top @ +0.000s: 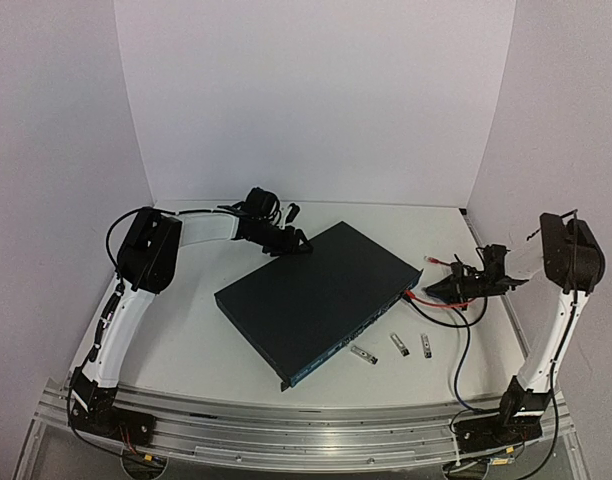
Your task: Pull the plug from the switch port
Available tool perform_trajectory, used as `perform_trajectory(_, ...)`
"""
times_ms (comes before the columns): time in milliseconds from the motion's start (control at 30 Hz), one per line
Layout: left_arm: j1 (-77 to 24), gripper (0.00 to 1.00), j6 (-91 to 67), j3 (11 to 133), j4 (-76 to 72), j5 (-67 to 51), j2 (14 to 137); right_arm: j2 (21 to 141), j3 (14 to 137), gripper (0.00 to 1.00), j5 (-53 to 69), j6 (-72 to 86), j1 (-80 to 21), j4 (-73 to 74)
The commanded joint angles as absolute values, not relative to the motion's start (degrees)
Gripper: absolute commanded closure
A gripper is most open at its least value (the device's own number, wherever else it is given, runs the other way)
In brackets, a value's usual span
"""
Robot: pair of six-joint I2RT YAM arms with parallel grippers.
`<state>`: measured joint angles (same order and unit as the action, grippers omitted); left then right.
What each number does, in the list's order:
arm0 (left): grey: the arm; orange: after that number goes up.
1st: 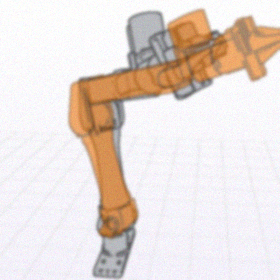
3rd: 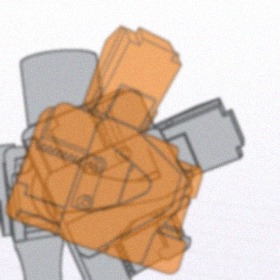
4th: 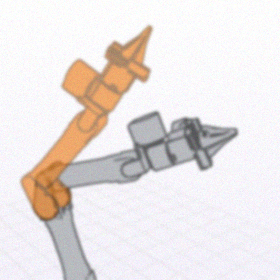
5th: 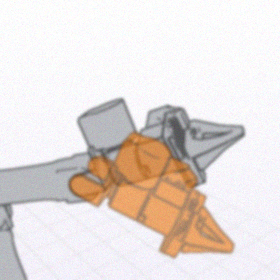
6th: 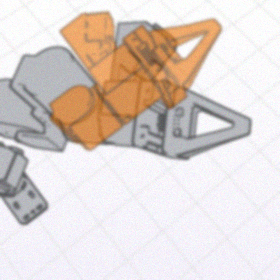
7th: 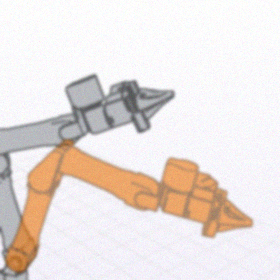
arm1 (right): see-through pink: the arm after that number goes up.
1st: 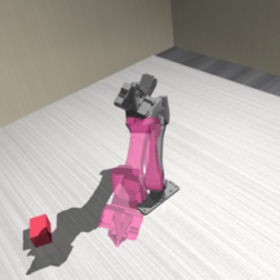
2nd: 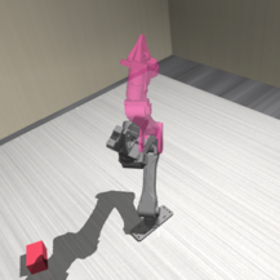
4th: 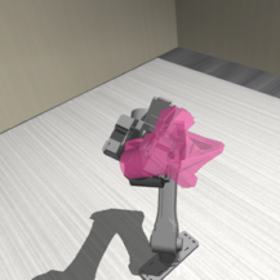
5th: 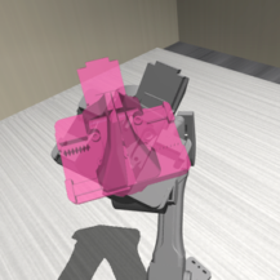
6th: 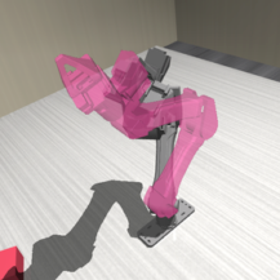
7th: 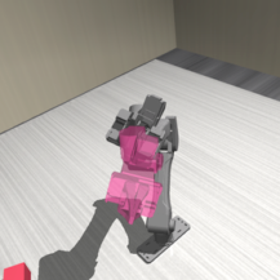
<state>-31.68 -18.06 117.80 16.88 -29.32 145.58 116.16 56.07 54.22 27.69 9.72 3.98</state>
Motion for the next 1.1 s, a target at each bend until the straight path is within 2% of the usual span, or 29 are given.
perform_trajectory(0,-31.90,0.38,-16.79,115.54,24.84,-22.06,150.63,109.99,56.99,1.00,48.05,25.79,10.18,5.73)
perform_trajectory(233,-31.90,0.38,-16.79,115.64,24.33,-22.15,150.21,102.82,62.69,1.00,36.16,19.15,10.15,12.29)
perform_trajectory(600,-31.90,0.39,-16.96,115.61,23.29,-22.76,150.55,97.02,72.10,1.00,16.19,12.18,10.04,12.12)
perform_trajectory(900,-31.90,0.38,-17.01,115.36,22.76,-22.76,150.43,96.40,83.29,1.00,4.85,3.18,9.29,9.81)
perform_trajectory(1067,-31.90,0.38,-16.93,115.48,22.87,-22.60,150.35,96.06,86.01,1.00,-1.59,-4.53,7.91,1.64)
